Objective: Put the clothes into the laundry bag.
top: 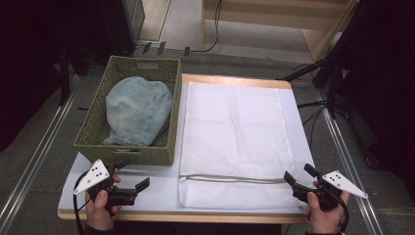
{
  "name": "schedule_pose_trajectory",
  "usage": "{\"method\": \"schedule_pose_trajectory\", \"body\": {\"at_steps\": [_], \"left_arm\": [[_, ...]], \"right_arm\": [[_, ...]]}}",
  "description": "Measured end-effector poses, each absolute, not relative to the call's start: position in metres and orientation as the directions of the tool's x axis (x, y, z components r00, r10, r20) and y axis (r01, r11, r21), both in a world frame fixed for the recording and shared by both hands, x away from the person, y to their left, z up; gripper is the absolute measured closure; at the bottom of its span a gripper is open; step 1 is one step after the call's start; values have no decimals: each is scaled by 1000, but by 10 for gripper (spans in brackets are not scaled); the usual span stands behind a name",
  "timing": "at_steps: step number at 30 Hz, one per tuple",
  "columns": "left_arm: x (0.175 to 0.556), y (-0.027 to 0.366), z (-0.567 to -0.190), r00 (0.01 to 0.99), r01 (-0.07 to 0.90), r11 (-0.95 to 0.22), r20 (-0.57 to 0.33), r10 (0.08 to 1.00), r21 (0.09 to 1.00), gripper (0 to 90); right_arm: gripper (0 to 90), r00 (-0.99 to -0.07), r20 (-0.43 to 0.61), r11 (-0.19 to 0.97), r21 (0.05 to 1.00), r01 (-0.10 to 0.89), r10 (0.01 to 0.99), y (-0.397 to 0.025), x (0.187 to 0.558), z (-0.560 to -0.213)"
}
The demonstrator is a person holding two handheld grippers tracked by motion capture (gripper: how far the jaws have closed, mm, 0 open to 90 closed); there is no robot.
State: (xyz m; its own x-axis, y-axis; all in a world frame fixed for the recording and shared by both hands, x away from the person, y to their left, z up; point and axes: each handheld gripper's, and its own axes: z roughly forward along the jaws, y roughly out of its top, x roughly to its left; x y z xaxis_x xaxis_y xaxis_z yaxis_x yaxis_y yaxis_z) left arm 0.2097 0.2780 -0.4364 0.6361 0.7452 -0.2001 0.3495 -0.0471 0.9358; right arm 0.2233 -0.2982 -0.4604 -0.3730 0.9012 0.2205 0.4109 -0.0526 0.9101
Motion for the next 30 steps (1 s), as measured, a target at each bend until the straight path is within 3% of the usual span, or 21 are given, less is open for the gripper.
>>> {"method": "schedule_pose_trajectory", "body": {"at_steps": [15, 19, 21, 25, 26, 29, 30], "left_arm": [[209, 268, -438, 653, 358, -67, -199, 730, 931, 7], [211, 262, -438, 672, 392, -27, -266, 691, 920, 7], [210, 257, -439, 666, 394, -41, -255, 701, 918, 28], [210, 239, -440, 654, 402, -84, -222, 723, 912, 185], [210, 235, -441, 654, 406, -94, -217, 725, 909, 295], [210, 214, -446, 662, 446, -114, -241, 710, 888, 545], [210, 209, -447, 667, 454, -123, -245, 704, 883, 633]], "right_arm": [[131, -396, 214, -29, 906, 423, 893, -288, 224, -460], [134, -407, 206, -14, 904, 427, 890, -282, 226, -461], [137, -412, 201, 0, 899, 437, 889, -278, 228, -462], [155, -428, 193, 19, 896, 443, 883, -268, 230, -463], [199, -436, 185, 31, 895, 444, 881, -264, 231, -463], [460, -469, 148, 84, 895, 438, 871, -253, 229, -465], [602, -498, 148, 107, 888, 447, 855, -247, 229, -467]]}}
